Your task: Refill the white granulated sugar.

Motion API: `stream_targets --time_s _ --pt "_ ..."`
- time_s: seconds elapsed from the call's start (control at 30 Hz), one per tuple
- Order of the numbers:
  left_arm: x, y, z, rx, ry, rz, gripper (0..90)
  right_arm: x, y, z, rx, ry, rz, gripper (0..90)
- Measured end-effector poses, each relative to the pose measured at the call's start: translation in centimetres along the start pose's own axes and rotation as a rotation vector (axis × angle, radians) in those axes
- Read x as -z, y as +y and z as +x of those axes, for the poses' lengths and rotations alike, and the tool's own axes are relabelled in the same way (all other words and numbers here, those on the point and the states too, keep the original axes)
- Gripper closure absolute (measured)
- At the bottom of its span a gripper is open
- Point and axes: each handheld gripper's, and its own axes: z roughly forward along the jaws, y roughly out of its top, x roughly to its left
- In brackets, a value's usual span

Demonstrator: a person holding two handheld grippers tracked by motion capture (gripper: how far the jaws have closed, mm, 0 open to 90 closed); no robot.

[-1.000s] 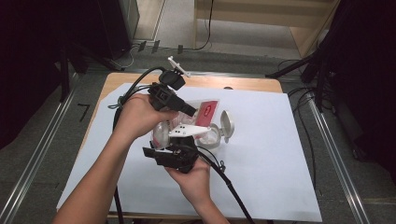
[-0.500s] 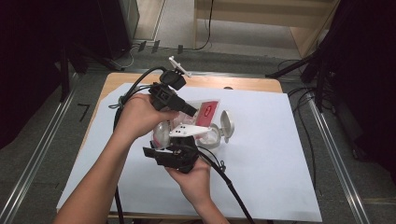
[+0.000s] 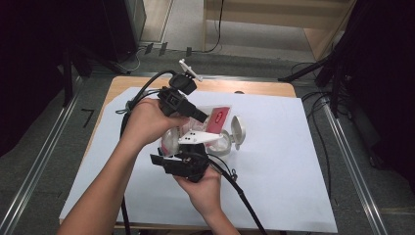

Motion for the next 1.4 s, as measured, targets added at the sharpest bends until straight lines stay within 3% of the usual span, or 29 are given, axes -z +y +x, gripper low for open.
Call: stream_targets --time_s 0.7,0.9,1.2,1.4 --pt "0.0 -0.1 -0.1 -0.014 0.0 -0.007 86.6 -0.2 -0.2 0.3 -0.006 -0.016 -0.024 63.8" --pt "-0.1 0.2 -0.1 -0.011 0.013 -0.029 86.7 -0.3 0.0 -0.2 0.007 -0.028 -0.035 63.8" --pt "-0.6 1.5 -0.5 -0.025 0.045 -0.005 86.8 0.2 0.5 -1.1 -0.02 -0.018 -0.062 63.7" --pt "-0.9 1.7 -0.2 -0.022 0.043 -0.008 86.8 0.2 0.5 -1.6 -0.023 -0.022 -0.057 63.7"
